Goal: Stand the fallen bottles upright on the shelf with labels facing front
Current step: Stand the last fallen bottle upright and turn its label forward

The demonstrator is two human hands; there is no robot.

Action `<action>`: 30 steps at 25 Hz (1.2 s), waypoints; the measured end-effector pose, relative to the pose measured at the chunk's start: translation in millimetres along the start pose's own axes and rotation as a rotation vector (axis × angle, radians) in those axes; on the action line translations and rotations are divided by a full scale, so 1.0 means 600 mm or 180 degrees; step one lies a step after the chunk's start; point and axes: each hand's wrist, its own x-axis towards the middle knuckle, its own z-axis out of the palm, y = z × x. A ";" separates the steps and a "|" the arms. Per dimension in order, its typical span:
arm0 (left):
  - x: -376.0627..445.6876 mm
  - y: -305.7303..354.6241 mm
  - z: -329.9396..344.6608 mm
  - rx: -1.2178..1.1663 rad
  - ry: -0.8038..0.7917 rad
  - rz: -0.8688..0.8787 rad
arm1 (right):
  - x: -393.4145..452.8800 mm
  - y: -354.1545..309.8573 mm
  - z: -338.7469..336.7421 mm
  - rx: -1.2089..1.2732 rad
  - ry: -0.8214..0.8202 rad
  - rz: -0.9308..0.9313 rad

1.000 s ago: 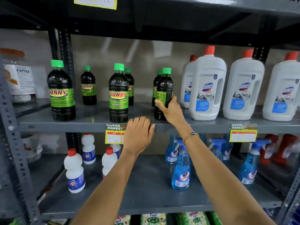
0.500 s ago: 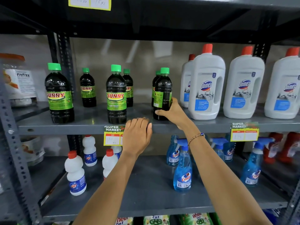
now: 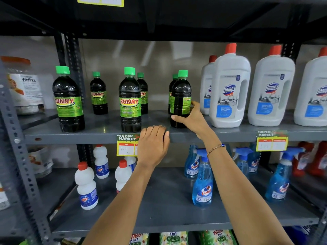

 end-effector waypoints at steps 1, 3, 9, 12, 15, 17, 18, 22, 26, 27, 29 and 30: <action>0.000 0.000 0.000 -0.0006 0.0014 0.0000 | 0.002 0.000 -0.002 0.0071 -0.0044 0.0040; 0.001 0.000 -0.001 -0.0022 0.0051 0.0014 | 0.003 0.002 -0.002 0.0045 -0.0011 0.0042; 0.000 0.001 0.000 -0.0038 0.0131 0.0039 | 0.003 -0.002 0.001 0.0021 -0.0036 0.0169; 0.001 0.001 -0.001 -0.0049 0.0103 0.0034 | 0.002 0.003 -0.002 -0.0132 0.0005 0.0189; 0.000 0.000 -0.003 -0.0044 0.0057 0.0032 | -0.001 0.005 0.005 -0.0320 0.0219 0.0063; 0.000 0.001 -0.004 -0.0041 0.0035 0.0019 | 0.005 0.004 0.000 -0.0055 0.0028 0.0163; 0.001 0.001 -0.004 -0.0043 0.0037 0.0016 | 0.009 0.006 -0.004 0.0019 -0.0093 0.0207; 0.002 0.002 -0.004 -0.0024 0.0044 0.0010 | 0.010 0.012 -0.006 -0.0131 -0.0080 0.0179; 0.000 0.003 -0.004 -0.0022 0.0022 -0.0008 | -0.002 0.008 0.000 -0.0302 0.0229 0.0112; 0.001 0.003 -0.004 -0.0032 0.0019 -0.0012 | -0.004 0.007 0.000 -0.0288 0.0233 0.0101; 0.001 0.003 -0.006 -0.0044 0.0004 -0.0020 | -0.001 0.007 -0.004 -0.0093 0.0094 0.0130; 0.001 0.003 -0.005 -0.0037 -0.0009 -0.0025 | 0.000 0.006 -0.007 0.0034 -0.0042 0.0149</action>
